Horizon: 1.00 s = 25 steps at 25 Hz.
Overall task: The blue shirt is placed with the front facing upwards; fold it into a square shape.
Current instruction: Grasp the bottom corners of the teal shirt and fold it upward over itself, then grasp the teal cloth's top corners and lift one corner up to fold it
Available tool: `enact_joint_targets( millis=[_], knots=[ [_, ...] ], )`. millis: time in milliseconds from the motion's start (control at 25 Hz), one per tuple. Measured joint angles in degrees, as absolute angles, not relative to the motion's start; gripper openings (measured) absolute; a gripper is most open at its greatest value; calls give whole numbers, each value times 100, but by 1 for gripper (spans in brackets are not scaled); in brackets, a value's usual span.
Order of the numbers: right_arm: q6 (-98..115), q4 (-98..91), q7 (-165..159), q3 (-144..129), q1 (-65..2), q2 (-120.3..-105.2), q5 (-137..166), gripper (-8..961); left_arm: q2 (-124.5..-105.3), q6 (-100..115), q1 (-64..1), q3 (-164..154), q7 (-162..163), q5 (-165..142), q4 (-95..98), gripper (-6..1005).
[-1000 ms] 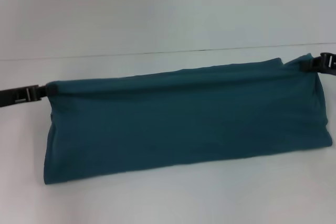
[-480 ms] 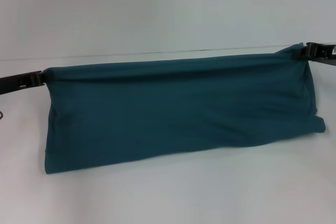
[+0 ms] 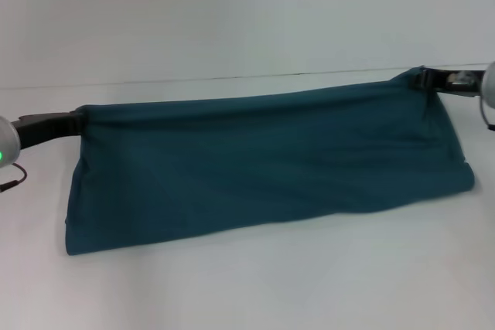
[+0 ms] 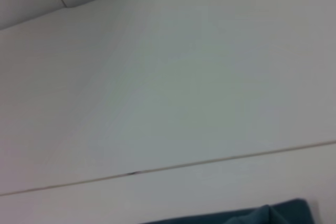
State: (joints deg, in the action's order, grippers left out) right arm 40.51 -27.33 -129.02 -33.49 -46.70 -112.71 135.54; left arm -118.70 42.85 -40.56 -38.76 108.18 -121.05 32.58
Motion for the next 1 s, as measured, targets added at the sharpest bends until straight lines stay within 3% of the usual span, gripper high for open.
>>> enact_joint_targets(
  millis=[160,280,520,760,920,1000],
  knots=[
    [2932,-2519,-12193,-3392,-4915,-11630,13550,118,-12184,3372,-4113,-3881,10441,-12101,3258,6],
    [2741,-2528,-12006,-3412,-4973,-11716,13550,122,-12296,3004,-4129,-3895,10362,-12100,3286,54],
    [2774,-2716,-11884,-3424,-4913,-11759,13550,393,-12292,3401,-3979,-3893,10497,-12133,3663,226],
    [3819,-3786,-11628,-3516,-4158,-11956,12926,624,-11987,4945,-3548,-3968,11788,-12399,4230,446],
    [4752,-4029,-11167,-3555,-3641,-11898,12016,811,-11680,5608,-3484,-4253,12689,-12769,4241,579],
    [5066,-4089,-11033,-3536,-3457,-11884,11719,817,-11643,5687,-3482,-4324,12908,-12950,4253,641]
  ],
)
